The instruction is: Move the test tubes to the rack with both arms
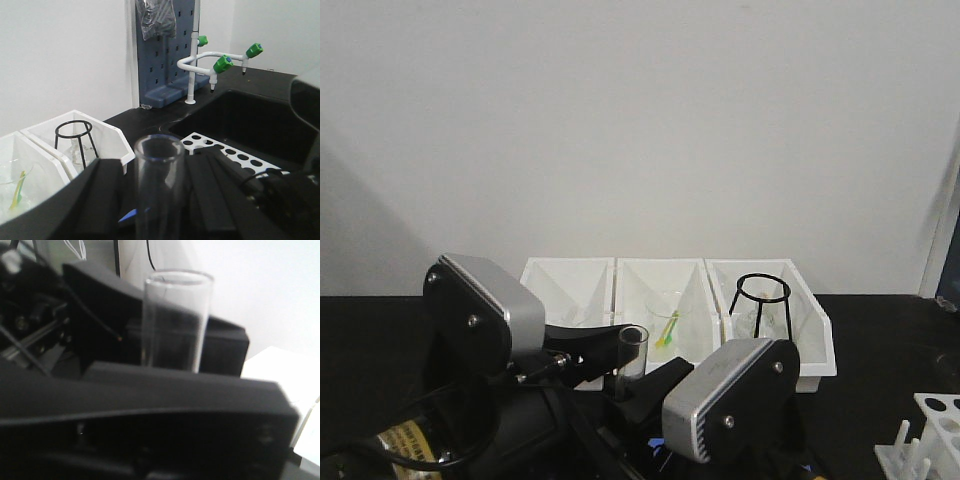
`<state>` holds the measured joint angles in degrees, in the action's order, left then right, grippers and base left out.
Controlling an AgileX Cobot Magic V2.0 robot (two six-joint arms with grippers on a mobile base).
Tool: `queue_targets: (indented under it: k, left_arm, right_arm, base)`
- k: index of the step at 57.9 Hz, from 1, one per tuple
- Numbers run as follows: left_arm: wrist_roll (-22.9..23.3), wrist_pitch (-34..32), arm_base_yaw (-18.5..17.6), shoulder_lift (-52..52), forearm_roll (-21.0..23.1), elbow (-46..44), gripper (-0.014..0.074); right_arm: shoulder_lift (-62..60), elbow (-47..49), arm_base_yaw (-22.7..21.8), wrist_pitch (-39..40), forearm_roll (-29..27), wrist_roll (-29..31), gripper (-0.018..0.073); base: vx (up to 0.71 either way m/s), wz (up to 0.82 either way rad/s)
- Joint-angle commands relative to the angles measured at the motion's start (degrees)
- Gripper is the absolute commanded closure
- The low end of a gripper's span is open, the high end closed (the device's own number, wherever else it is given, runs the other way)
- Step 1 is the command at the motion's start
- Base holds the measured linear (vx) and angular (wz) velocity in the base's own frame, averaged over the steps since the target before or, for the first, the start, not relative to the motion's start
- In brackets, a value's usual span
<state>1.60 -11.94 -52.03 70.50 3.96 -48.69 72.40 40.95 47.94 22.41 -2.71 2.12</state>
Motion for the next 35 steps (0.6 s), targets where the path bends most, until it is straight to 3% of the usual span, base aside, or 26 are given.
queue_targets:
  k: [1, 9, 28, 35]
  left_arm:
    - [0.08, -4.24, -0.53, -1.61, 0.12, -2.20, 0.0103]
    - [-0.18, -4.33, -0.45, -1.83, 0.04, -4.01, 0.0110]
    - [-5.91, -3.45, -0.29, -4.40, 0.15, -8.08, 0.0145]
    - [-7.43, -1.44, 1.74, -5.34, 0.15, -8.01, 0.0158]
  right_arm:
    - [-1.24, 1.97, -0.06, 5.58, 0.82, 0.32, 0.0567]
    - [-1.24, 1.97, -0.06, 5.58, 0.82, 0.32, 0.0567]
    - [-1.24, 1.97, -0.06, 5.36, 0.82, 0.32, 0.0567]
    - [-1.24, 1.97, -0.06, 5.37, 0.82, 0.37, 0.0567]
  base:
    - [0.00, 0.00]
    - [0.00, 0.00]
    - [0.00, 0.00]
    - [0.00, 0.00]
